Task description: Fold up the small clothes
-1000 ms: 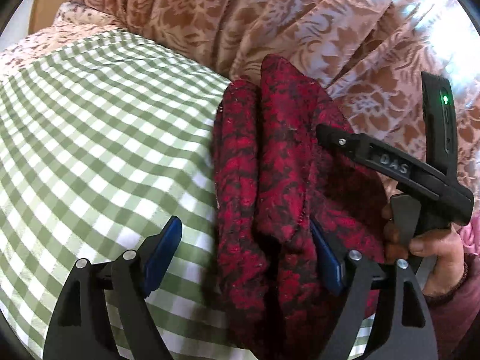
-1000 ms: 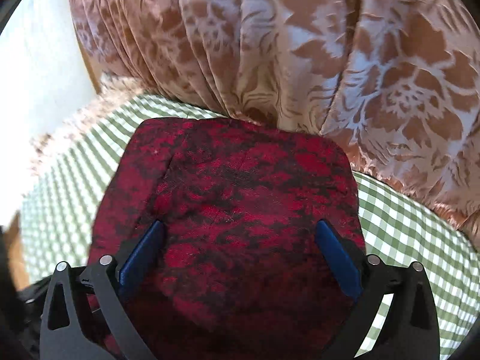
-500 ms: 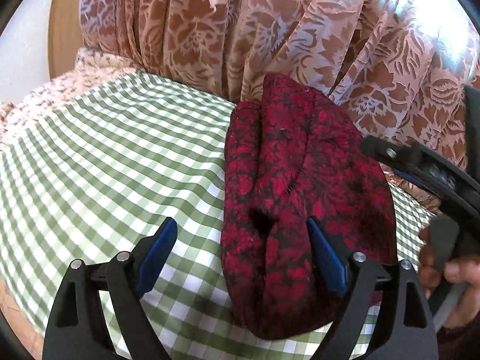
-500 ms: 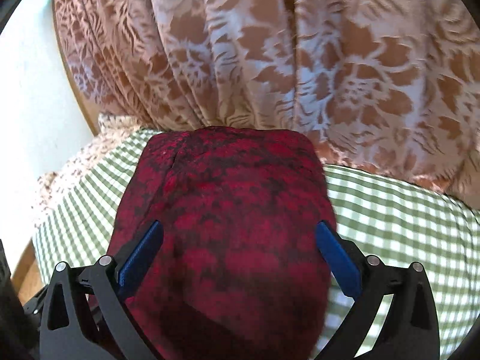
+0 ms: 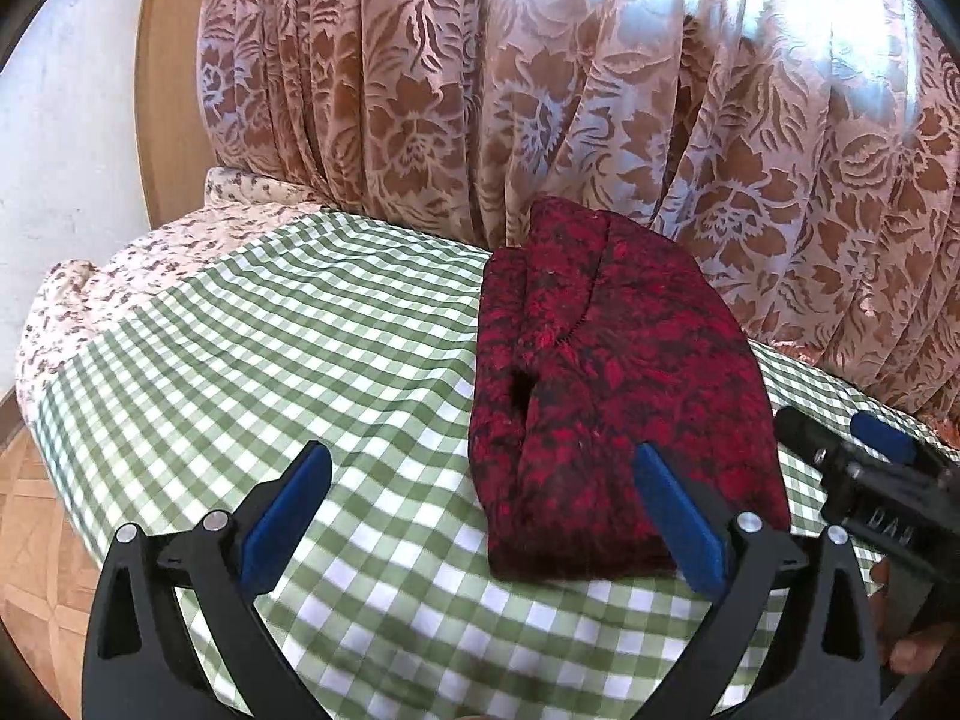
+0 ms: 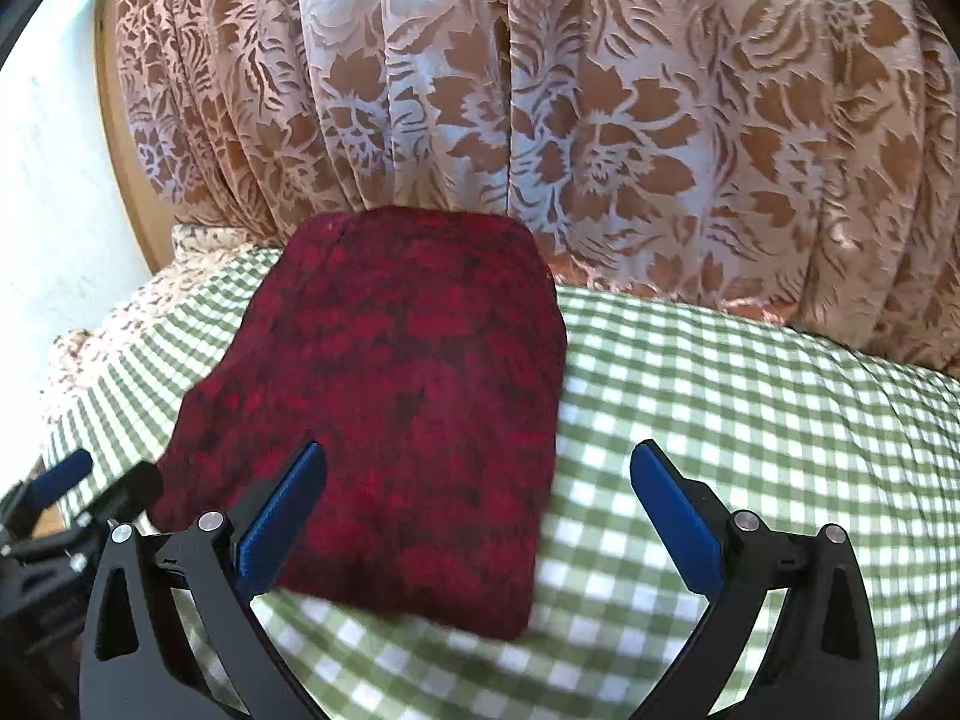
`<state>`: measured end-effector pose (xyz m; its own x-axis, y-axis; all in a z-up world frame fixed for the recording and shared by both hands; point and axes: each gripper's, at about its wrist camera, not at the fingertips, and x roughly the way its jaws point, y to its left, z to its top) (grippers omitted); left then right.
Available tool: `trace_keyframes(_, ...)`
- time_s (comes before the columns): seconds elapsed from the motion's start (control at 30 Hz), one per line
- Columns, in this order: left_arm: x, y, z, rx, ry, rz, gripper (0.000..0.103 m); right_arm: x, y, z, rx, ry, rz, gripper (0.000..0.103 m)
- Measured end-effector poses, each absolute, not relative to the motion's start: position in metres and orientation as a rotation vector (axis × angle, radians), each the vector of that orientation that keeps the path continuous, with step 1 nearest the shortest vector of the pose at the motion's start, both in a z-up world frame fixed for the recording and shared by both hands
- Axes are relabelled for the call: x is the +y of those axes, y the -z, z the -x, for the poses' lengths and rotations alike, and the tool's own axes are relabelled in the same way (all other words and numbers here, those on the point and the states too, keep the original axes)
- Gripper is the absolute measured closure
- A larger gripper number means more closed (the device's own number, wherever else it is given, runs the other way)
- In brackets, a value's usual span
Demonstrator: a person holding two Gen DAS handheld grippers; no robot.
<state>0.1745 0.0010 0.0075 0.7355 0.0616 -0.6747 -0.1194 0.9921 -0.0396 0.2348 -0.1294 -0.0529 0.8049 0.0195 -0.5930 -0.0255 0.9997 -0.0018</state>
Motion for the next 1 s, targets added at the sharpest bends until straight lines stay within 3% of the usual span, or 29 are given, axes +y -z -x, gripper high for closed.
trace_keyframes(1.0, -0.011, -0.026, -0.106, 0.708, -0.144, 0.019, 0.002, -0.124, 0.058, -0.146, 0.569, 0.049, 0.035, 0.003)
